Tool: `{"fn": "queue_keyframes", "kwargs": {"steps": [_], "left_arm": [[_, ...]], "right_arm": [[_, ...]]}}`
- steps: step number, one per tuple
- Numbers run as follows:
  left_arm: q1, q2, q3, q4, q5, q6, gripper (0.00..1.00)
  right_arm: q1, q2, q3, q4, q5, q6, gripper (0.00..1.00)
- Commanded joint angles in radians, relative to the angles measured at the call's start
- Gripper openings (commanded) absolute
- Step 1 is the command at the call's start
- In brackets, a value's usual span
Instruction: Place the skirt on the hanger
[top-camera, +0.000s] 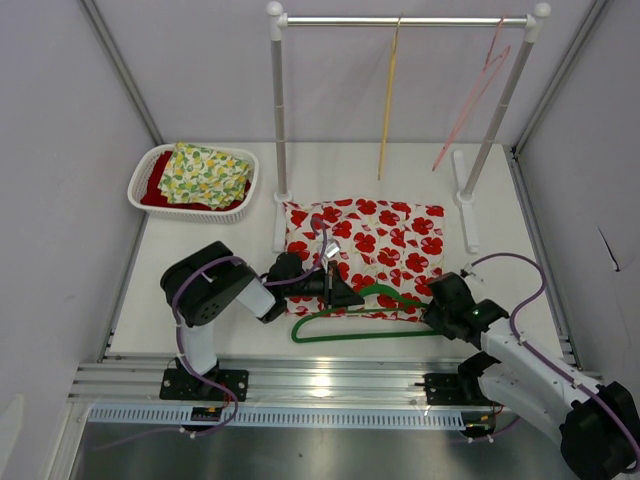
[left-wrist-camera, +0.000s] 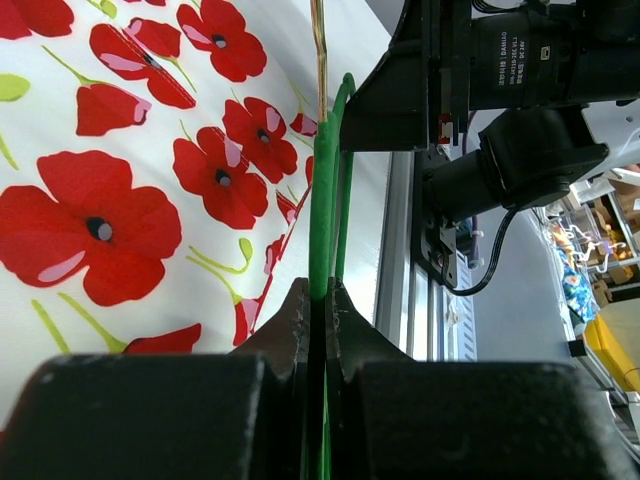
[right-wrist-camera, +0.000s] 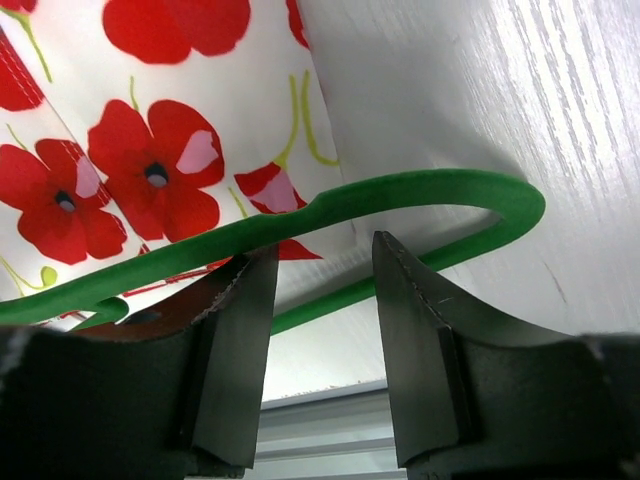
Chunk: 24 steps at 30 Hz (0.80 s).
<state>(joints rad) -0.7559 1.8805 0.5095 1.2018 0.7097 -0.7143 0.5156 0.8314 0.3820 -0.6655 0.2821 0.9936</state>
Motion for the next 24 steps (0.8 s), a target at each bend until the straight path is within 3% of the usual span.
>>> {"fn": "queue_keyframes", "kwargs": {"steps": [1, 9, 13, 16, 24], "left_arm": [[0.009, 0.016, 0.015, 0.038, 0.005, 0.052, 0.00], [0.013, 0.028, 0.017, 0.031, 0.014, 0.056, 0.00], [0.018, 0.026, 0.012, 0.027, 0.013, 0.061, 0.00], [0.018, 0.022, 0.014, 0.005, 0.007, 0.076, 0.00], [0.026, 0.019, 0.032, -0.054, -0.024, 0.116, 0.00]], "right_arm": [[0.004, 0.015, 0.008, 0.052, 0.043, 0.008, 0.46], [0.008, 0.064, -0.014, 0.122, 0.048, 0.002, 0.39], [0.009, 0.063, -0.002, 0.121, 0.051, 0.004, 0.19], [0.009, 0.038, 0.046, 0.058, 0.074, -0.004, 0.09], [-0.061, 0.009, 0.204, -0.043, 0.017, -0.087, 0.04]]}}
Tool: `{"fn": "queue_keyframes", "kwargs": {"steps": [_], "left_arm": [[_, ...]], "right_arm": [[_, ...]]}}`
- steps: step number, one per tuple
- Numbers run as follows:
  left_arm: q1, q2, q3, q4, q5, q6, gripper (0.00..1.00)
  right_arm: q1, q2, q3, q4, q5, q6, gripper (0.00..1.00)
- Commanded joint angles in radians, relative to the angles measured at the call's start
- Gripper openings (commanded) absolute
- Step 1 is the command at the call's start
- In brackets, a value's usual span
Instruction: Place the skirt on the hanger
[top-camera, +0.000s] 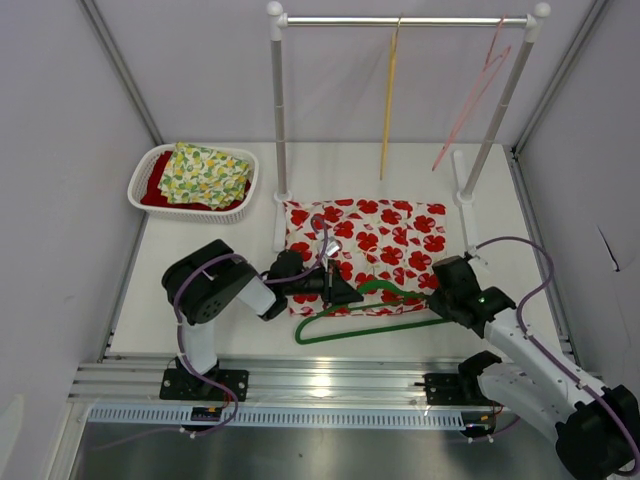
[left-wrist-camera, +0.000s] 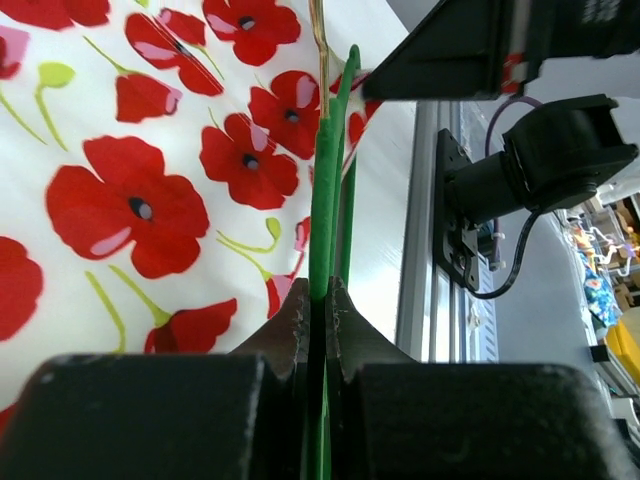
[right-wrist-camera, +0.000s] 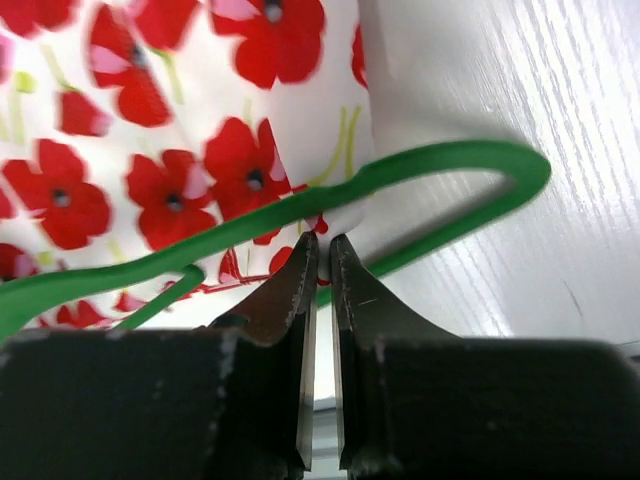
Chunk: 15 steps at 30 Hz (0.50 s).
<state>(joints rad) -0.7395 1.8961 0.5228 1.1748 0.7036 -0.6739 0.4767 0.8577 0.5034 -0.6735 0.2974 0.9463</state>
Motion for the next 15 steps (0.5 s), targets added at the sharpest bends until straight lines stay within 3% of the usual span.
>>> {"fn": "queue_keyframes", "kwargs": {"steps": [1, 15], "left_arm": [[0.012, 0.003, 0.022, -0.035, -0.022, 0.079, 0.00], [0.064, -0.038, 0.006, -0.128, -0.085, 0.157, 0.00]], "right_arm": [[-0.026, -0.016, 0.093, -0.049, -0.001, -0.044, 0.04], [-0.234, -0.060, 0.138, -0.104, -0.125, -0.132, 0.02]]}}
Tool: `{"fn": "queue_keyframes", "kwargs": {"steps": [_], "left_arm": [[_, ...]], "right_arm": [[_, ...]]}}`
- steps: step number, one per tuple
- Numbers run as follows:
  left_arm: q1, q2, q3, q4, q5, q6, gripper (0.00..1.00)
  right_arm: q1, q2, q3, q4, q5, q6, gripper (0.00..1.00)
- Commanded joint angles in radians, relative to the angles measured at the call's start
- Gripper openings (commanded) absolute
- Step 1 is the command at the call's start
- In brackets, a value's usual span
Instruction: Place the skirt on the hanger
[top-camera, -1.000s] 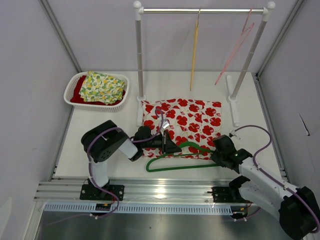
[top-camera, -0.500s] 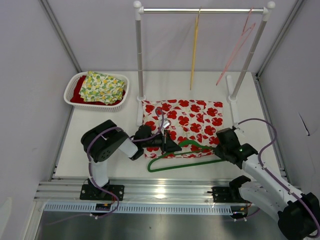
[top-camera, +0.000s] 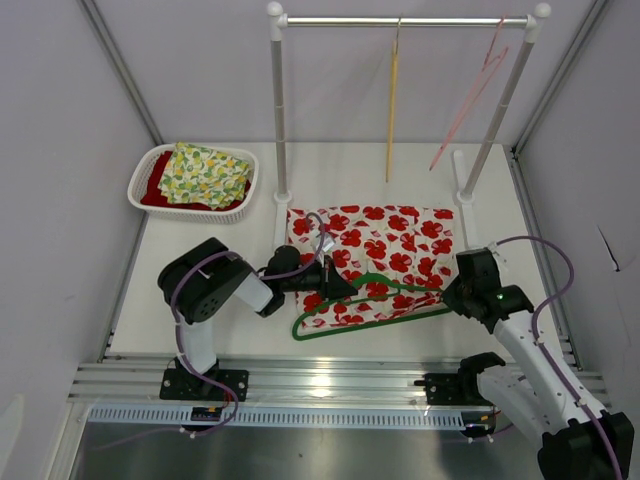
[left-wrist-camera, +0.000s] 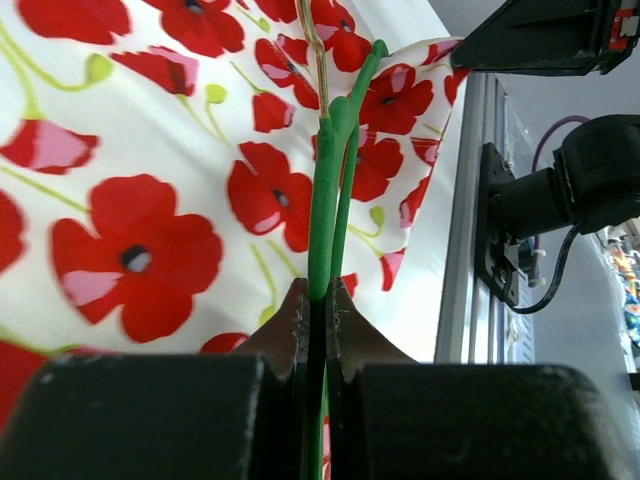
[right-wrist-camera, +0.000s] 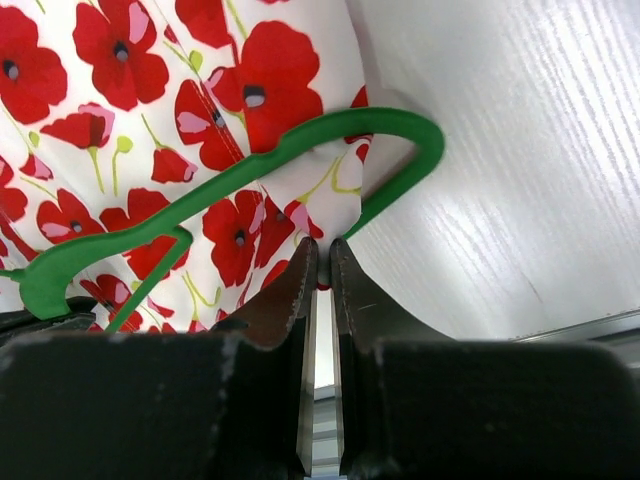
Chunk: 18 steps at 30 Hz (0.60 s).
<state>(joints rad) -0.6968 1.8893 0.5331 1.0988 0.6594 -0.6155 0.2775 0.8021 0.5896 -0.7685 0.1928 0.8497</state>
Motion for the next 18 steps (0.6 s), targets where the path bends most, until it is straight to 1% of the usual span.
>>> {"fn": "queue_keyframes", "kwargs": {"steps": [1, 9, 13, 14, 15, 18], "left_arm": [[0.025, -0.042, -0.007, -0.056, -0.046, 0.108, 0.00], [0.051, -0.055, -0.016, -0.071, -0.055, 0.125, 0.00], [0.056, -0.058, -0.009, -0.088, -0.058, 0.140, 0.00], [0.056, -0.058, -0.007, -0.100, -0.058, 0.145, 0.00], [0.056, -0.056, -0.008, -0.100, -0.061, 0.148, 0.00], [0.056, -0.055, -0.008, -0.105, -0.069, 0.149, 0.00]], "right_arm": [[-0.056, 0.006, 0.053, 0.000, -0.036, -0.041, 0.02], [-0.184, 0.112, 0.088, 0.044, -0.101, -0.104, 0.00], [-0.253, 0.120, 0.085, 0.048, -0.111, -0.144, 0.00], [-0.306, 0.120, 0.084, 0.049, -0.122, -0.155, 0.00], [-0.325, 0.121, 0.084, 0.057, -0.151, -0.176, 0.00], [-0.343, 0.128, 0.069, 0.058, -0.158, -0.189, 0.01]]}}
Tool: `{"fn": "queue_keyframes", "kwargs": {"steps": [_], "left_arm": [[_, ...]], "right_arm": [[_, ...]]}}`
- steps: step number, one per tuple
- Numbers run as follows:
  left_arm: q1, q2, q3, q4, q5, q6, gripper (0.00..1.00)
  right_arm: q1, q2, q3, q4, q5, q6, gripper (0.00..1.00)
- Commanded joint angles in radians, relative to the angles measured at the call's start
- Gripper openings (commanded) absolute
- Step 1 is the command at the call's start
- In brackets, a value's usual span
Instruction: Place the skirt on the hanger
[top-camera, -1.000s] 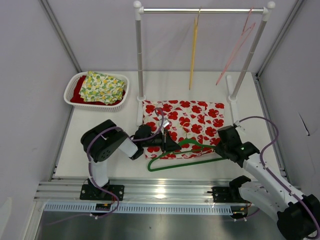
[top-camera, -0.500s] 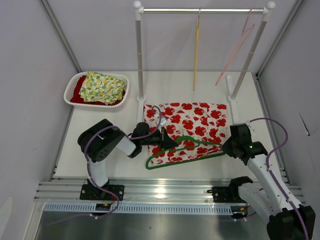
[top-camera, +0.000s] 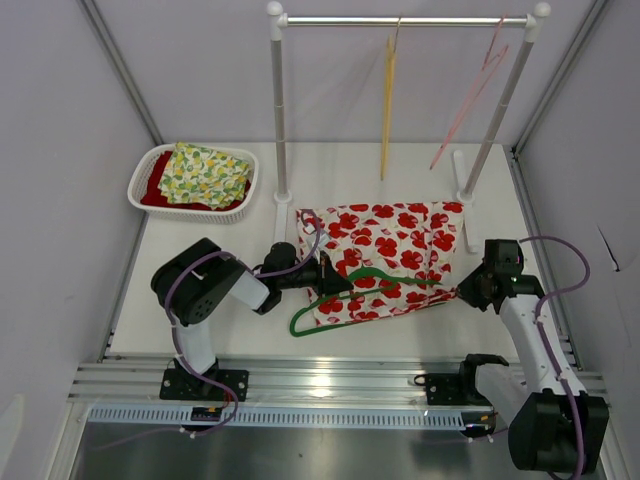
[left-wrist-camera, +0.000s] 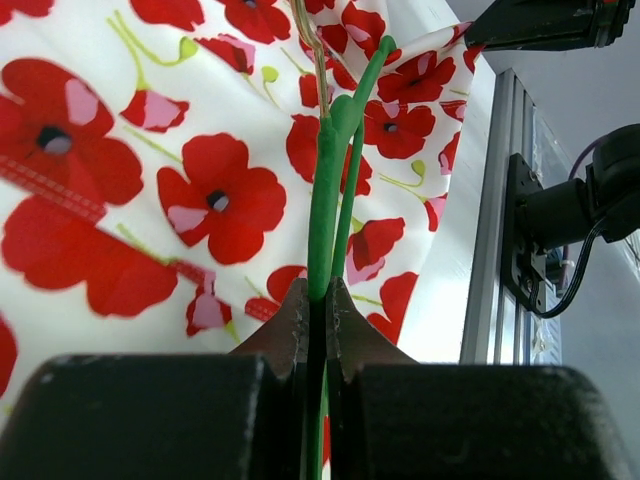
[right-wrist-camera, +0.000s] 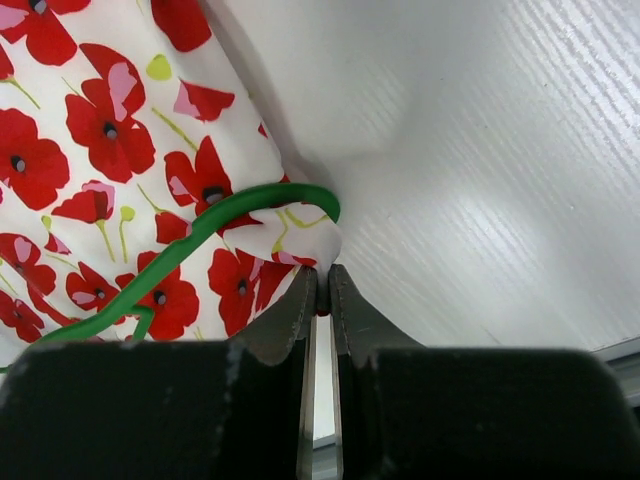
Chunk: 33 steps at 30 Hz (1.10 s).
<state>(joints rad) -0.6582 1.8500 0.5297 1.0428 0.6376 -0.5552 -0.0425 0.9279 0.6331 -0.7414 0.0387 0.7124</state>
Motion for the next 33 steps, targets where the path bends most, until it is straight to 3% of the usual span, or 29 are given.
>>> {"fn": "queue_keyframes", "kwargs": {"steps": [1, 10, 13, 14, 15, 19, 26, 30, 33], "left_arm": [[0.017, -0.015, -0.004, -0.050, -0.052, 0.089, 0.00], [0.017, -0.031, 0.015, -0.082, -0.090, 0.098, 0.00], [0.017, -0.032, 0.019, -0.082, -0.093, 0.098, 0.00], [0.017, -0.031, 0.023, -0.084, -0.092, 0.098, 0.00], [0.017, -0.028, 0.036, -0.087, -0.089, 0.098, 0.00], [0.019, -0.014, 0.047, -0.093, -0.078, 0.100, 0.00], [0.019, -0.014, 0.049, -0.102, -0.075, 0.101, 0.00], [0.017, -0.017, 0.055, -0.115, -0.072, 0.107, 0.00], [0.017, -0.014, 0.056, -0.116, -0.069, 0.110, 0.00]], "right_arm": [[-0.023, 0.000, 0.014, 0.039, -0.006, -0.050, 0.02], [-0.030, 0.035, -0.018, 0.071, 0.000, -0.021, 0.06], [-0.016, 0.034, -0.027, 0.073, 0.000, -0.019, 0.18], [-0.002, 0.014, -0.029, 0.071, 0.018, -0.018, 0.31], [0.016, 0.002, -0.029, 0.066, 0.030, -0.004, 0.37], [0.169, -0.075, -0.003, 0.053, 0.130, 0.051, 0.53], [0.640, -0.044, 0.051, 0.068, 0.355, 0.189, 0.51], [0.831, 0.086, 0.106, 0.051, 0.500, 0.240, 0.52], [0.935, 0.156, 0.114, 0.177, 0.494, 0.193, 0.52]]}}
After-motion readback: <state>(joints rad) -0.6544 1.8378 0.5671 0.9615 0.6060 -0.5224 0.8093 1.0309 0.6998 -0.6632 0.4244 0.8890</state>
